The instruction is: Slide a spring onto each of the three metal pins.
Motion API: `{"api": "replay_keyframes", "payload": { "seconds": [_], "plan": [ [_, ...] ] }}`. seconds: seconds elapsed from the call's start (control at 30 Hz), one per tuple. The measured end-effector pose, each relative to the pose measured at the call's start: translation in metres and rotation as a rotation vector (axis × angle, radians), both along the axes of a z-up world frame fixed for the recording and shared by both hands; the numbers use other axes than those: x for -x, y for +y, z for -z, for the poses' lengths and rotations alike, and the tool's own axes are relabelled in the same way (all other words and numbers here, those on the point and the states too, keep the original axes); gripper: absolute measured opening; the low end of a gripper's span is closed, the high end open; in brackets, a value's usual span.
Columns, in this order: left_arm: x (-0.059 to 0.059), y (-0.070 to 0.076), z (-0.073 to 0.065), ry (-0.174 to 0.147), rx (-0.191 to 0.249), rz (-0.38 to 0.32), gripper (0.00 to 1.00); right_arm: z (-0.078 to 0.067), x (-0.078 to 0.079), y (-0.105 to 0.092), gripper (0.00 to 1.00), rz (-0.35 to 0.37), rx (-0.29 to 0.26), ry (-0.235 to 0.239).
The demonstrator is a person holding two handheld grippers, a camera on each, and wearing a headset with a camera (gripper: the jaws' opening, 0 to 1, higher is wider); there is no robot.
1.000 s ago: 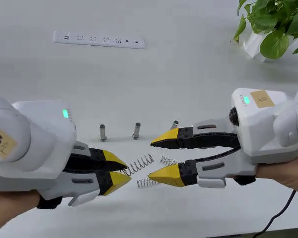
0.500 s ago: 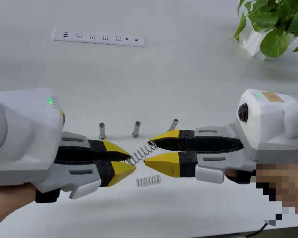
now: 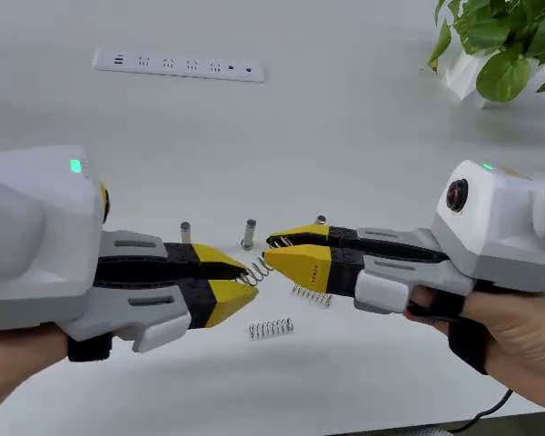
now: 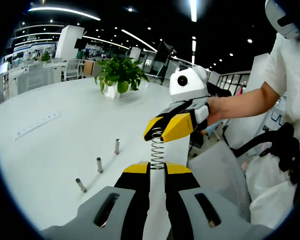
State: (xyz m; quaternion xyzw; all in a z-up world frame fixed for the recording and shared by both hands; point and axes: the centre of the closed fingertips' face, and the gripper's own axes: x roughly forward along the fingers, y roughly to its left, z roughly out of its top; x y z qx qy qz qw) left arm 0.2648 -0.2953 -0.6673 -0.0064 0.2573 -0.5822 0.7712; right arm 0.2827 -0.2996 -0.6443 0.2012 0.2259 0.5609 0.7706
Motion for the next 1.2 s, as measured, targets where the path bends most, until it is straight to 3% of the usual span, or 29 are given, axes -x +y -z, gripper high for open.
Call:
{"api": "replay_keyframes", "payload": {
  "seconds": [0.77, 1.1, 1.2],
  "plan": [
    [0.0, 0.0, 0.0, -0.029, 0.004, 0.013, 0.07, -0.006, 0.004, 0.015, 0.05, -0.022, 0.047, 0.011],
    [0.001, 0.0, 0.004, -0.05, -0.018, 0.026, 0.07, -0.002, 0.005, 0.017, 0.05, -0.059, 0.154, -0.035],
    [0.001, 0.001, 0.005, -0.051, -0.023, 0.029, 0.07, -0.001, 0.007, 0.019, 0.05, -0.083, 0.203, -0.073]
  ]
}}
